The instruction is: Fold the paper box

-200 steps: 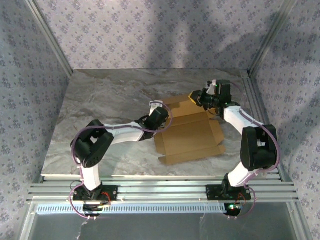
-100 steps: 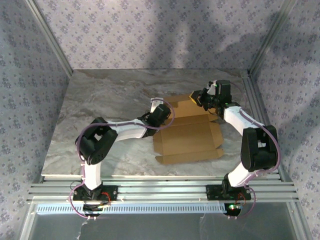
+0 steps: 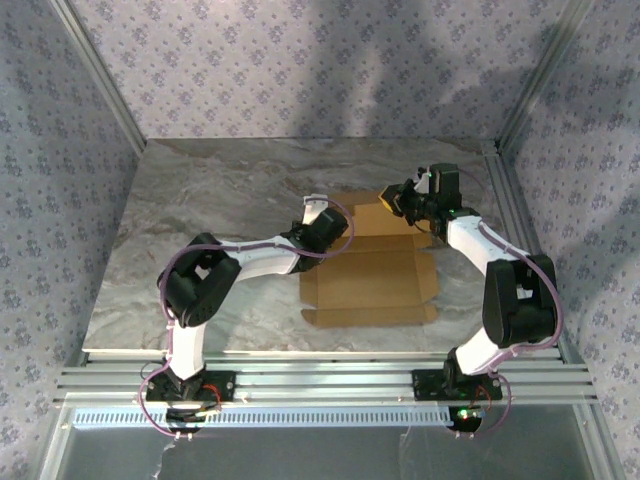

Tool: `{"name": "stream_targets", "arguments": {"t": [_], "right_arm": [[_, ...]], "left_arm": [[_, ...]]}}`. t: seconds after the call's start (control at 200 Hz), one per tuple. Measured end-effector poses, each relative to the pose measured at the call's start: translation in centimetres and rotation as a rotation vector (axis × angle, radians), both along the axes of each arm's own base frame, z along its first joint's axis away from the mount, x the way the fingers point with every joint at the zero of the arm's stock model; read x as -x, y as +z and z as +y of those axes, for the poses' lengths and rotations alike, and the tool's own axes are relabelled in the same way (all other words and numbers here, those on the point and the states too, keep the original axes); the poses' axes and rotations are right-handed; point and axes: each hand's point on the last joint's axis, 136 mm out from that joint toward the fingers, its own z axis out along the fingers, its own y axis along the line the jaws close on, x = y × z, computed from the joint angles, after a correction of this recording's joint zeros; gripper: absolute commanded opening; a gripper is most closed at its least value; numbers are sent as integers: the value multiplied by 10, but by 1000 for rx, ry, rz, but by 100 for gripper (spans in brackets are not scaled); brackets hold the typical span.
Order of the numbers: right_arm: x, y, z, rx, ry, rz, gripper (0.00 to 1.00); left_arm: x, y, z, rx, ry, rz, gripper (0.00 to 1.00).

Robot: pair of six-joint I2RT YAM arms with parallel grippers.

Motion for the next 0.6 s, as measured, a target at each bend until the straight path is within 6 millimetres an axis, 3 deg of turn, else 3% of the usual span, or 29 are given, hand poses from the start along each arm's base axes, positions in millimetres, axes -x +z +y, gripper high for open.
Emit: {"name": "stream_targets", "arguments": {"t": [0.2, 0.34, 0.44, 0.48, 0.6], "right_arm": [[-1, 0, -1, 3, -5, 1, 0], [-1, 0, -1, 2, -8, 3, 0], [-1, -1, -1, 1, -11, 4, 0], [-1, -1, -1, 1, -12, 5, 0], [-1, -1, -2, 3, -15, 5, 0]], "left_arm": [[-4, -1, 0, 8, -4, -4, 24], [-4, -1, 0, 8, -4, -3, 8], [-4, -1, -1, 10, -7, -1, 8], [-4, -1, -1, 10, -7, -1, 0], [-5, -1, -1, 9, 0, -3, 0]]}}
